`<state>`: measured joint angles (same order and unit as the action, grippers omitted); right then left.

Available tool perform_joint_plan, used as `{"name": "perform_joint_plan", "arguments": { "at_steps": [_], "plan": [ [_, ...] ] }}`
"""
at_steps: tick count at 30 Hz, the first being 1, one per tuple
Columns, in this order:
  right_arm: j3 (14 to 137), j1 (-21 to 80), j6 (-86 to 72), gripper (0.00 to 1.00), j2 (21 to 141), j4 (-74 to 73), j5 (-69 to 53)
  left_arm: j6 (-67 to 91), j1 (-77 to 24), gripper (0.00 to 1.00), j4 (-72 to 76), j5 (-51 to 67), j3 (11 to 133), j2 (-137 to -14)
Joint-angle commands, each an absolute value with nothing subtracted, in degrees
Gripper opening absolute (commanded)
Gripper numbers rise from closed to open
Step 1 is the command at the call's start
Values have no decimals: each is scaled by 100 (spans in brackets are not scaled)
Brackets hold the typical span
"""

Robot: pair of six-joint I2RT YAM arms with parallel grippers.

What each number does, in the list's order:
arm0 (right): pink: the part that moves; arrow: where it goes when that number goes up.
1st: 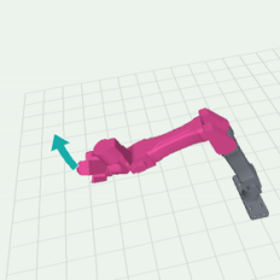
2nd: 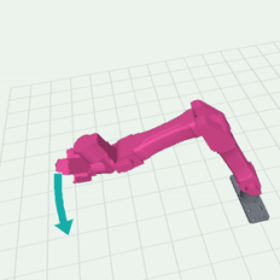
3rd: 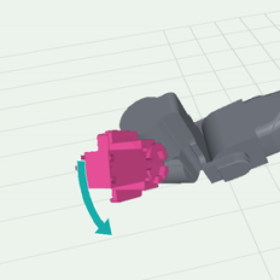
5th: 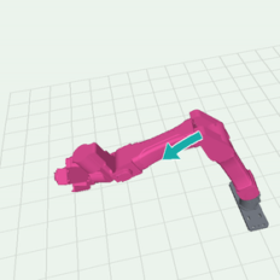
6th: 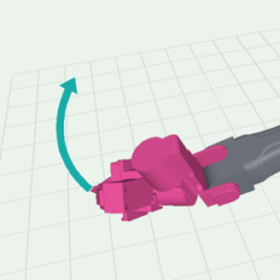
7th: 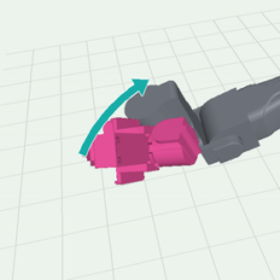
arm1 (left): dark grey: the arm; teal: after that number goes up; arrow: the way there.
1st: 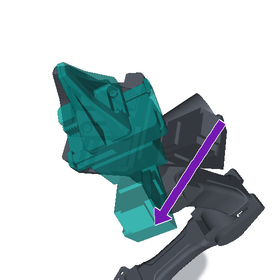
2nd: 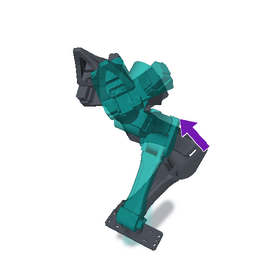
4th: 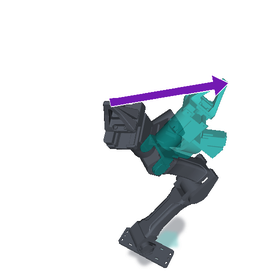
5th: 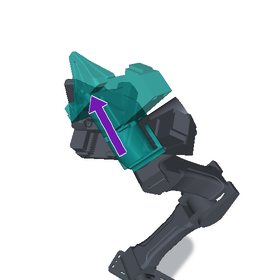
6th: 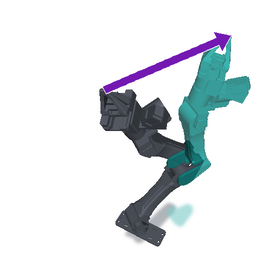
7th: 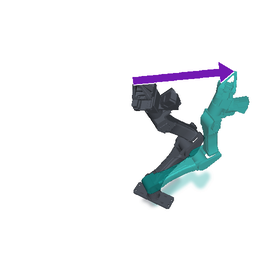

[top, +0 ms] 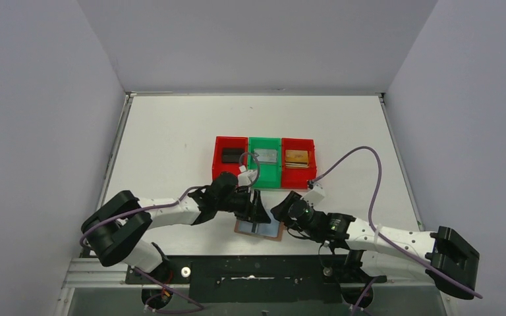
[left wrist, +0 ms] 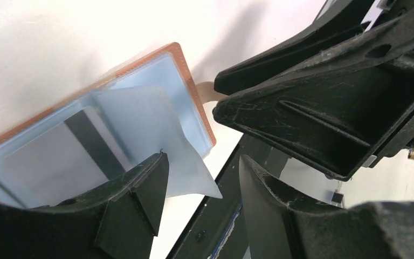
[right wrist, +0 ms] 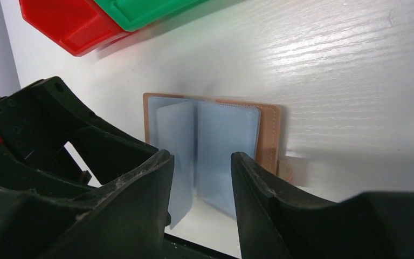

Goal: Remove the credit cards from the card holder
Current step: Remove the credit card from the card holder.

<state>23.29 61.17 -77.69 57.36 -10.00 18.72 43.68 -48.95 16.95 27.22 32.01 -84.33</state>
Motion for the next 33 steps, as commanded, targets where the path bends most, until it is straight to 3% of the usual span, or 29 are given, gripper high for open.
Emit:
{"name": "perform_joint_plan", "arguments": {
  "at_steps": [1, 5, 17, 23, 29, 33],
  "plan": [
    [2267, 6126, -7934, 44, 5524, -1032, 2235, 4199, -5046, 50, 1872, 2707, 3454, -8678],
    [2257, 6132, -7958, 42, 5431, -1022, 2250, 4281, -5158, 47, 2050, 2707, 3459, -8988],
    [2258, 6117, -7621, 12, 5870, -183, 1710, 4398, -5405, 21, 2075, 2344, 3430, -9225],
    [2406, 6044, -7609, 8, 6699, -48, 1391, 4384, -5405, 20, 1958, 2181, 3314, -8975],
    [2490, 5997, -8051, 3, 7084, -1010, 1565, 4258, -5405, 21, 1505, 2063, 3387, -8595],
    [2466, 5996, -8174, 3, 7098, -1269, 1632, 4198, -5340, 34, 518, 1108, 3507, -7895]
  ]
}}
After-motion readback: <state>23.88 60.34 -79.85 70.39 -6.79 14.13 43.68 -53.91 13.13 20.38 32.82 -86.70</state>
